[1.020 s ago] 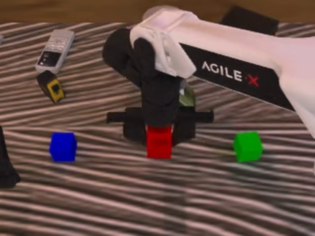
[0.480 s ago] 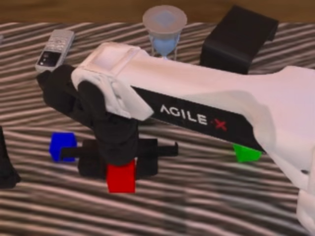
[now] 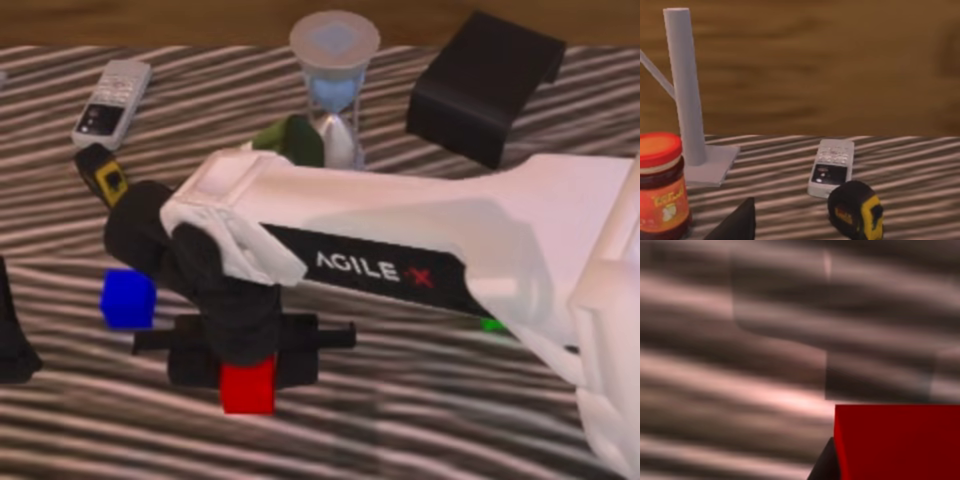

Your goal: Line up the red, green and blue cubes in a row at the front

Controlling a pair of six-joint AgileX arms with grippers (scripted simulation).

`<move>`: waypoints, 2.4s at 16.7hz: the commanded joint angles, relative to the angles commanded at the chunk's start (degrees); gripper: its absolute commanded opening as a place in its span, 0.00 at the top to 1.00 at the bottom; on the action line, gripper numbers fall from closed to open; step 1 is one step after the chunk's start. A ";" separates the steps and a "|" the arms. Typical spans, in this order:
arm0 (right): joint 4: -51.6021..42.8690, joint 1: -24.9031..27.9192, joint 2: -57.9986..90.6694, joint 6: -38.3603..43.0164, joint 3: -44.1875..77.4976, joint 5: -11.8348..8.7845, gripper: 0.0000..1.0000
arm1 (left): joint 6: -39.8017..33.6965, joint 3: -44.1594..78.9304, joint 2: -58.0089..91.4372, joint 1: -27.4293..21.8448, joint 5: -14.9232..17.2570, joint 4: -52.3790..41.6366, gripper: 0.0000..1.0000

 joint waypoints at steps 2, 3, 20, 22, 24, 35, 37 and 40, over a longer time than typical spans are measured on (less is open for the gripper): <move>2.73 0.11 0.71 0.06 -2.38 0.06 1.00 | 0.00 0.00 0.00 0.00 0.00 0.00 0.00; 3.19 0.15 0.88 0.08 -2.82 0.07 1.00 | 0.00 0.00 0.00 0.00 0.00 0.00 0.00; 3.21 0.15 0.89 0.08 -2.84 0.07 0.00 | 0.00 0.00 0.00 0.00 0.00 0.00 0.00; 3.21 0.15 0.89 0.08 -2.84 0.07 0.00 | 0.00 0.00 0.00 0.00 0.00 0.00 0.00; 3.21 0.15 0.89 0.08 -2.84 0.07 0.00 | 0.00 0.00 0.00 0.00 0.00 0.00 0.00; -7.47 0.63 -1.10 0.26 5.45 0.02 0.00 | 0.00 0.00 0.00 0.00 0.00 0.00 0.00; -10.22 0.75 -1.83 0.24 7.72 0.03 0.00 | 0.00 0.00 0.00 0.00 0.00 0.00 0.00; -10.69 0.76 -2.02 0.22 8.17 0.04 0.00 | 0.00 0.00 0.00 0.00 0.00 0.00 0.00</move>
